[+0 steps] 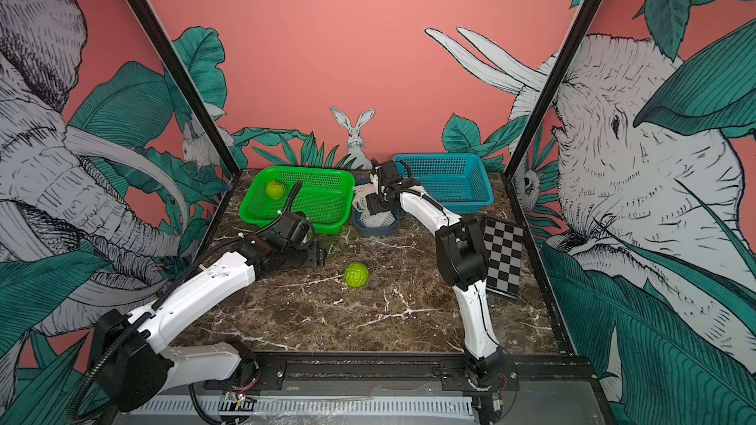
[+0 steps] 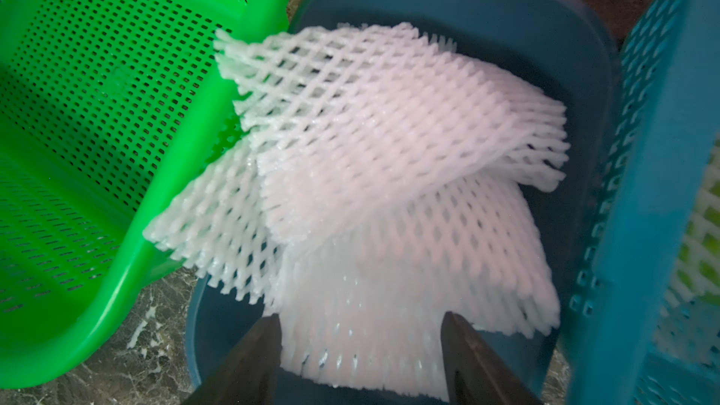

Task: Sleeve custard apples in foam nets
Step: Pick up the foam net from the storage box.

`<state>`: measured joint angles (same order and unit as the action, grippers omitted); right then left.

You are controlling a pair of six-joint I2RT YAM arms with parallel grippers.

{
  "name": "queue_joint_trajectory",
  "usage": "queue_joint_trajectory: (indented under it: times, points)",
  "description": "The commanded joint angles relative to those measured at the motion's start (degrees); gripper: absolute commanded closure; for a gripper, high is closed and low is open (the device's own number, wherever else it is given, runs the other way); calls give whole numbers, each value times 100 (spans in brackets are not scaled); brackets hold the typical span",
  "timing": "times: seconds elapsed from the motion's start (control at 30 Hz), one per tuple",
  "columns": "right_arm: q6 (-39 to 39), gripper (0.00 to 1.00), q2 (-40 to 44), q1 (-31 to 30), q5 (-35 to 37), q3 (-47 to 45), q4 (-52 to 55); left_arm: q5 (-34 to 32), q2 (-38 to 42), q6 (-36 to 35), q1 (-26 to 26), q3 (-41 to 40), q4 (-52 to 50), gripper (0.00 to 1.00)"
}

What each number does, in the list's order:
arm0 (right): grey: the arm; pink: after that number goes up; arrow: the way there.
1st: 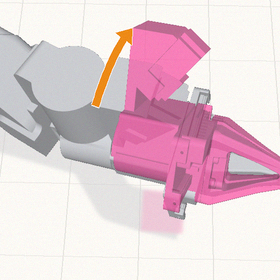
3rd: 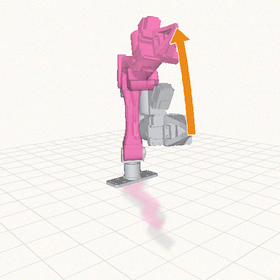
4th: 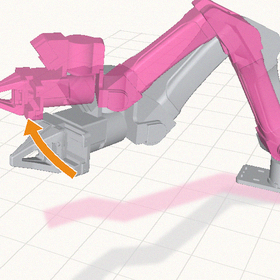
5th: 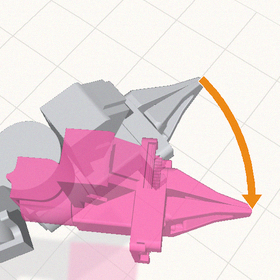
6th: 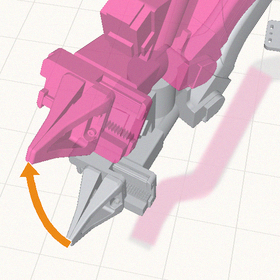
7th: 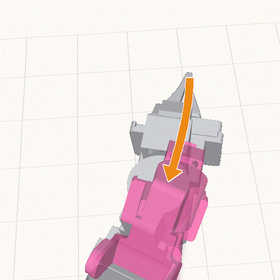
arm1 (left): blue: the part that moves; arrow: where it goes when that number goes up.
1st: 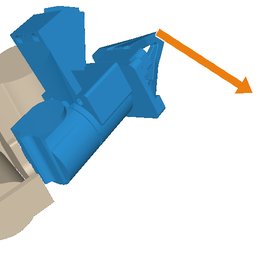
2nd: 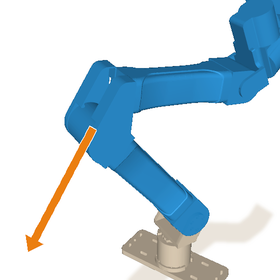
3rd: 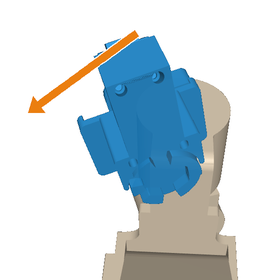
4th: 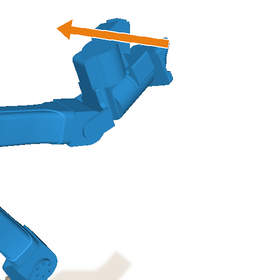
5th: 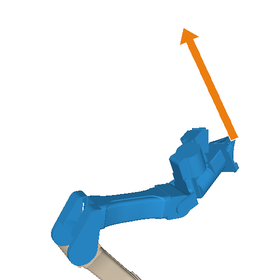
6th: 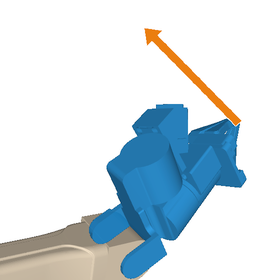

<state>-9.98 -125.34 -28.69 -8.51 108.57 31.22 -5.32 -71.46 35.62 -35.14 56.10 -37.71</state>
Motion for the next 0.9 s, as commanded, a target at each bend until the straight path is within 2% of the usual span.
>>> queue_joint_trajectory:
  times: [0.0, 0.07, 0.43, 0.87]
  points:
    - [83, 36, 76, -6, 73, 125, 36, -9, -5, 112, 39, -56, 70, 20]
    - [101, 43, -20, -13, 69, 220, 118, -8, -14, 103, 40, -42, 67, 20]
    - [101, 99, -96, -9, -151, 441, 253, -38, -49, 58, 42, -12, 76, 21]
    - [27, 100, 770, -7, -302, 59, 37, 5, -81, 46, 42, 76, 161, 21]
